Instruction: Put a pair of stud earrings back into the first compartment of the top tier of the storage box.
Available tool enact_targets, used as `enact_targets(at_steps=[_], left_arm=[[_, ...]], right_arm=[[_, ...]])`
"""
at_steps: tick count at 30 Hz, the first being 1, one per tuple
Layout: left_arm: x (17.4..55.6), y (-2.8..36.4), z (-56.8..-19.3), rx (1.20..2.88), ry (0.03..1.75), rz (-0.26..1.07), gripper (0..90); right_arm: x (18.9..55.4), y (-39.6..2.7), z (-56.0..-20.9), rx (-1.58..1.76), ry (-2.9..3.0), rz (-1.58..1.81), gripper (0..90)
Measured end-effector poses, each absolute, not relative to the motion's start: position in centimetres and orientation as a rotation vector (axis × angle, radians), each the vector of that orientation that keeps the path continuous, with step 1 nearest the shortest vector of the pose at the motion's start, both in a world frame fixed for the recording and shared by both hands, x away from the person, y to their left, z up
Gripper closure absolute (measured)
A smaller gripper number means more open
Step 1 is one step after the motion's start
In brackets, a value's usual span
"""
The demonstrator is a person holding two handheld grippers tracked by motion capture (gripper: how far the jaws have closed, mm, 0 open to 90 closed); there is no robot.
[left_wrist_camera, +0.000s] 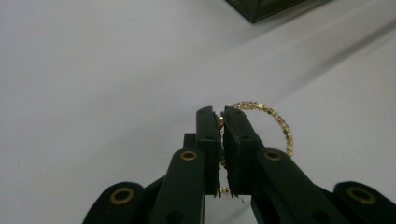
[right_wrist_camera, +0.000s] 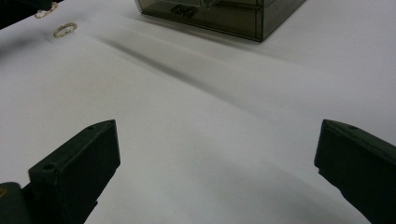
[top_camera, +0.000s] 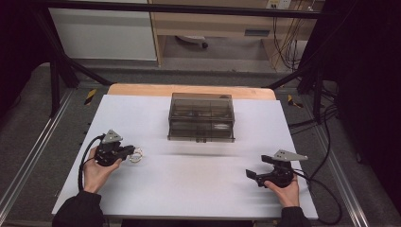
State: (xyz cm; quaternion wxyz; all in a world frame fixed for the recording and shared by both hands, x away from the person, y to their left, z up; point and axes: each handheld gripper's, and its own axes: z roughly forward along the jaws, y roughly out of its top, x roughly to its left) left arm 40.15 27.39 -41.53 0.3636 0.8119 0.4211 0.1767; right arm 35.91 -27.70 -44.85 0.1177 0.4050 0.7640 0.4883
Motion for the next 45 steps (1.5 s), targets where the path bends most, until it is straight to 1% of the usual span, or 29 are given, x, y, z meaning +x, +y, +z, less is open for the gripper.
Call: enact_targets(at_steps=[10, 25, 33, 45], left_arm=[[39.7, 27.0, -40.4, 2.080, 1.069, 0.440, 84.3], [39.2, 25.3, -38.7, 2.098, 1.029, 0.423, 84.3], [39.3, 23.8, -37.3, 2.094, 0.990, 0.423, 84.3], [40.5, 21.0, -35.7, 2.102, 0.946, 0.409, 84.4]], right_arm=[[35.9, -27.7, -44.9, 1.185, 2.237, 1.425, 0.6], [35.9, -27.7, -44.9, 1.183, 2.238, 1.423, 0.6], [35.9, -27.7, -44.9, 1.182, 2.240, 1.425, 0.5], [35.8, -27.7, -44.8, 1.184, 2.240, 1.424, 0.5]])
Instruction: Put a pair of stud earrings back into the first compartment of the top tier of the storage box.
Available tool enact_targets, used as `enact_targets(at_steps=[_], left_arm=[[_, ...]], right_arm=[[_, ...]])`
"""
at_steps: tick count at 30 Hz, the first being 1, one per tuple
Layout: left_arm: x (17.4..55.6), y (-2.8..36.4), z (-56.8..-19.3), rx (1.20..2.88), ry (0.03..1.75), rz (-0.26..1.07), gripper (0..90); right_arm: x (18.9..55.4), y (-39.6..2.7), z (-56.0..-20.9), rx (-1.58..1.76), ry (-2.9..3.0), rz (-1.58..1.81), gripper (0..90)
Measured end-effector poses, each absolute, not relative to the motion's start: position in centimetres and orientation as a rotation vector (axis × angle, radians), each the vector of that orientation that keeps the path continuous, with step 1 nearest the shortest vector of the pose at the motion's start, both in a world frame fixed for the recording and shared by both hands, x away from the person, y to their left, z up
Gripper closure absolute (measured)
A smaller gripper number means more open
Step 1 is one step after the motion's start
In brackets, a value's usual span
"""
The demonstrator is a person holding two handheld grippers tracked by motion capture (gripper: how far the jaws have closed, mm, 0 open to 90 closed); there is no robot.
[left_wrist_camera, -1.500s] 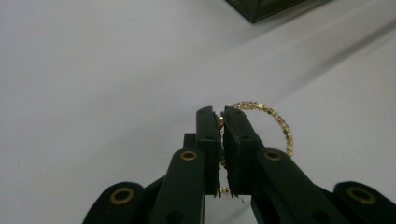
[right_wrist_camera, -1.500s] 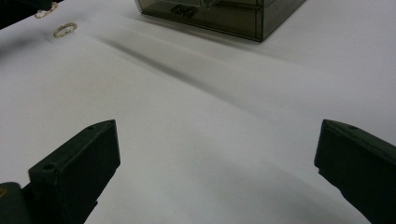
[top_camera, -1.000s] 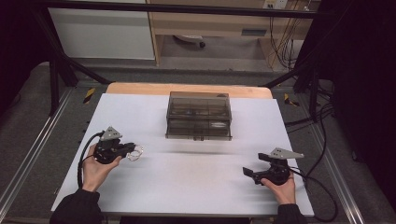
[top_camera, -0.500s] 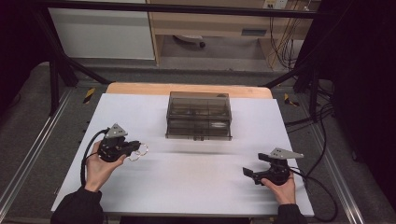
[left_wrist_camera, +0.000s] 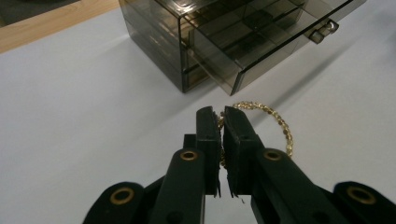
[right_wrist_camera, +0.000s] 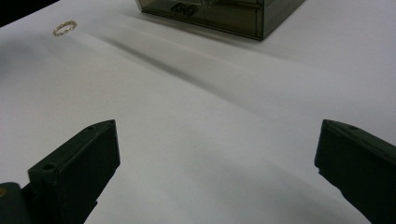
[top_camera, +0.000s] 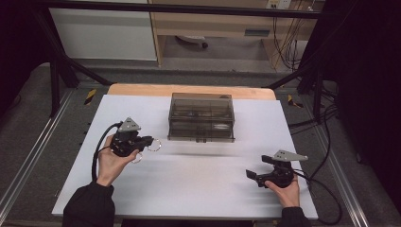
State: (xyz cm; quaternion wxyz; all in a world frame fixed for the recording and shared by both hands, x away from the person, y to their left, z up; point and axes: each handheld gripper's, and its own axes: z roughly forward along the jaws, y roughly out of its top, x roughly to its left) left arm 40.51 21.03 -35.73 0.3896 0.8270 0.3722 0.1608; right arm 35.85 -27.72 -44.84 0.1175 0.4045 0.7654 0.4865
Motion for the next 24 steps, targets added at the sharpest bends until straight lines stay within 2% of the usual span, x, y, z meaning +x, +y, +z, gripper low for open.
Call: enact_targets(at_steps=[15, 24], left_arm=[[42.0, 17.8, -33.2, 2.119, 0.898, 0.420, 84.3], [43.3, 16.0, -33.1, 2.121, 0.891, 0.422, 84.3]], right_arm=[[35.9, -27.7, -44.9, 1.178, 2.245, 1.417, 0.5], [35.9, -27.7, -44.9, 1.177, 2.246, 1.418, 0.5]])
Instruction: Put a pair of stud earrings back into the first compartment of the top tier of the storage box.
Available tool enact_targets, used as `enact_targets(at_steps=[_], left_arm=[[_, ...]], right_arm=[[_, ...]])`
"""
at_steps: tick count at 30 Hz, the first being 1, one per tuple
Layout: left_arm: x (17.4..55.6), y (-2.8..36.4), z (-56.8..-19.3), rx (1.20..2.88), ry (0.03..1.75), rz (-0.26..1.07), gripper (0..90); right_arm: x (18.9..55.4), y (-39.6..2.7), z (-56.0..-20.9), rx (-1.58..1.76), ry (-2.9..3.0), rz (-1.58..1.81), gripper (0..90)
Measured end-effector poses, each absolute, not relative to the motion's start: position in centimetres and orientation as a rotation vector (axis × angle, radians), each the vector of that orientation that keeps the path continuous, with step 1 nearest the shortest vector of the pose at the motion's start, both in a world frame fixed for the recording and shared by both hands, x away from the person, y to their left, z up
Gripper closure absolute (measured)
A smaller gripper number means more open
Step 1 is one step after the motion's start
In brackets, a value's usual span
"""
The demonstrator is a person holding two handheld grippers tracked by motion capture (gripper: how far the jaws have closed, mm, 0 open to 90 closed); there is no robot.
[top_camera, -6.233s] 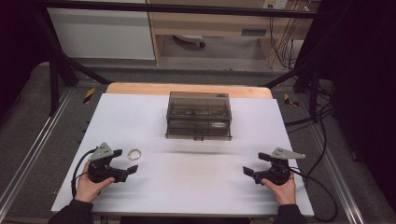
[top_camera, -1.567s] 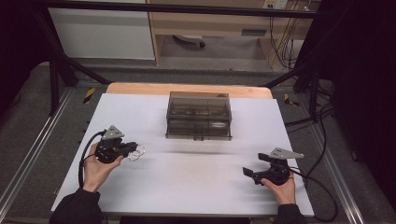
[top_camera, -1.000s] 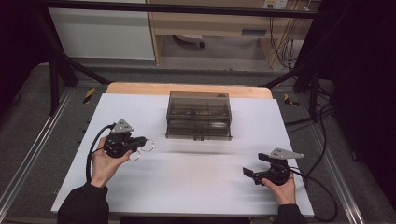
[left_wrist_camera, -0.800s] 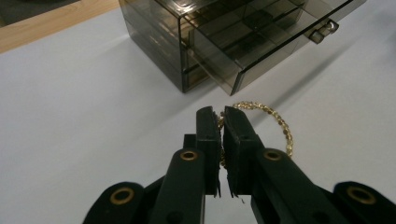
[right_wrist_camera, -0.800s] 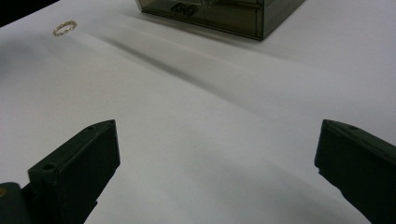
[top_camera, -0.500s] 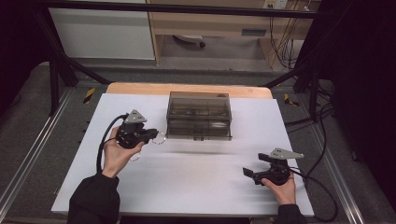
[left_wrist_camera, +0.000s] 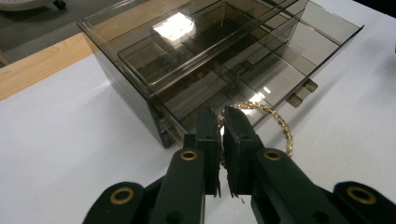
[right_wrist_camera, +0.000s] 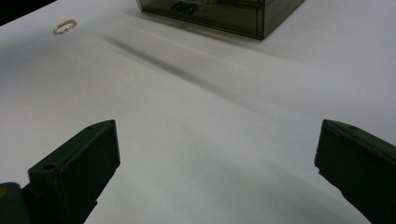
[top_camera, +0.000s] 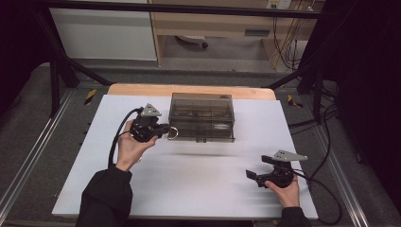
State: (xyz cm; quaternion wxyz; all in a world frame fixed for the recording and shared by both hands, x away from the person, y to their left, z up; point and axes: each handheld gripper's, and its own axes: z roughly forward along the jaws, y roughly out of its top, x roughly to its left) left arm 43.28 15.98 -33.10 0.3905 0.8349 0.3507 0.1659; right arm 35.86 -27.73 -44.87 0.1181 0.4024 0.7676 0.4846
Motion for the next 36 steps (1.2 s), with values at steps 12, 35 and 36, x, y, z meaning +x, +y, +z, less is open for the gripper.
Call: enact_targets(at_steps=[12, 35, 36], left_arm=[[45.3, 13.8, -33.7, 2.140, 0.907, 0.443, 84.3], [47.7, 12.1, -37.2, 2.187, 0.945, 0.440, 83.0], [47.7, 12.2, -37.1, 2.181, 0.942, 0.438, 80.9]], right_arm=[[35.9, -27.7, -44.9, 1.179, 2.244, 1.417, 0.5], [35.8, -27.8, -44.8, 1.180, 2.240, 1.425, 0.5], [35.8, -27.8, -44.8, 1.180, 2.240, 1.425, 0.5]])
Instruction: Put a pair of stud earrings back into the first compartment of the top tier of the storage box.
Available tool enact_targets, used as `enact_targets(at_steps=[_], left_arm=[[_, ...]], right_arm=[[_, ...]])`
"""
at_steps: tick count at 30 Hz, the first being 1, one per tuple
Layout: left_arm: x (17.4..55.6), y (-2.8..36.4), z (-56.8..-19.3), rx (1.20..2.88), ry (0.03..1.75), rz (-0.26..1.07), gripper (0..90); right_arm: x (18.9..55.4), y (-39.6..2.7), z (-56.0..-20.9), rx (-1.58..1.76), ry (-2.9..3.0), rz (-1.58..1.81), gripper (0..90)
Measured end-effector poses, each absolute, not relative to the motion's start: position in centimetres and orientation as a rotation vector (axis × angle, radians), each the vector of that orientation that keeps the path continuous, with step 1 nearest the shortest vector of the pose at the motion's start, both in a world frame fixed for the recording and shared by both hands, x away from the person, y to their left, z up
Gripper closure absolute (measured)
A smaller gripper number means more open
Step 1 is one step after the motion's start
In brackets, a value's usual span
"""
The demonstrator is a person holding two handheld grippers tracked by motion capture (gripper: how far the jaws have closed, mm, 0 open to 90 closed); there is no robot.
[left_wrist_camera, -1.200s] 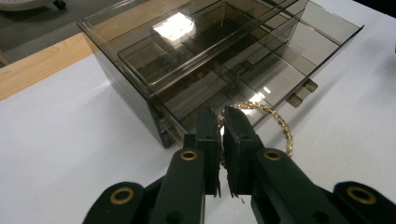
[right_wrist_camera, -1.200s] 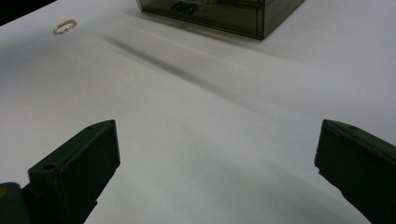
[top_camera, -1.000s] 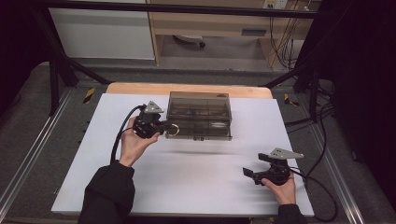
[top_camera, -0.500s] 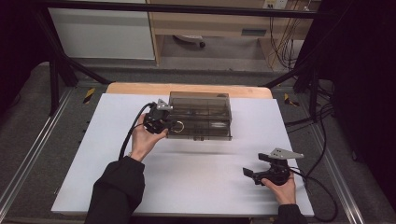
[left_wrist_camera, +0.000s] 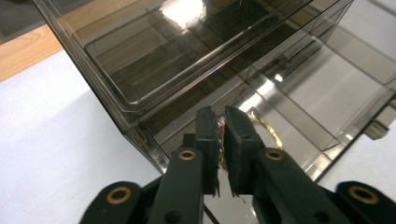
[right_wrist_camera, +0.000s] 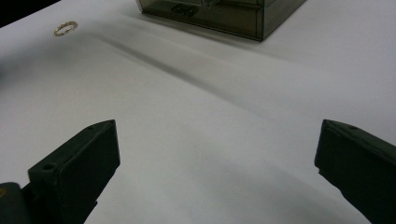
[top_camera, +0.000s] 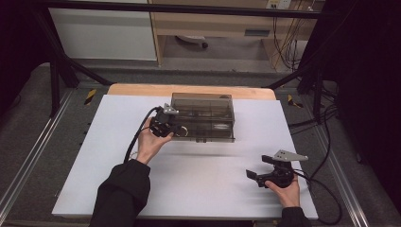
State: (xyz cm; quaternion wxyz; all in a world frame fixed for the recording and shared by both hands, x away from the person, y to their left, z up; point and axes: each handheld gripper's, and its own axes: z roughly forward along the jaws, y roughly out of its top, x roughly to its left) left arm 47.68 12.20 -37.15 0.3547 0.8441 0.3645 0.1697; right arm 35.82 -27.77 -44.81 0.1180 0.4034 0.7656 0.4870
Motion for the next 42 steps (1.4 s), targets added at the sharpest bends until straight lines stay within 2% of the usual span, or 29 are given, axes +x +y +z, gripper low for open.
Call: enact_targets(at_steps=[5, 13, 16, 20, 23, 26, 31, 42], left_arm=[[47.1, 12.8, -36.2, 2.146, 0.928, 0.446, 72.8], [45.1, 15.4, -34.4, 2.094, 0.917, 0.452, 50.9], [44.6, 16.2, -34.3, 2.080, 0.914, 0.464, 45.7], [43.6, 18.5, -34.5, 2.078, 0.933, 0.471, 32.0], [43.2, 19.5, -34.7, 2.078, 0.950, 0.486, 28.8], [42.7, 20.8, -35.2, 2.070, 0.973, 0.490, 21.8], [41.8, 23.2, -36.5, 2.052, 1.008, 0.505, 17.2], [40.9, 25.6, -39.6, 2.087, 1.037, 0.517, 17.1]], right_arm=[[35.9, -27.7, -44.8, 1.177, 2.242, 1.423, 0.5], [35.8, -27.8, -44.8, 1.183, 2.240, 1.422, 0.5], [35.8, -27.8, -44.8, 1.180, 2.241, 1.421, 0.5], [35.8, -27.8, -44.8, 1.183, 2.239, 1.421, 0.5], [35.8, -27.8, -44.8, 1.180, 2.240, 1.422, 0.5], [35.8, -27.8, -44.8, 1.180, 2.241, 1.420, 0.5], [35.8, -27.8, -44.8, 1.183, 2.240, 1.418, 0.5], [35.8, -27.8, -44.9, 1.181, 2.242, 1.412, 0.5]])
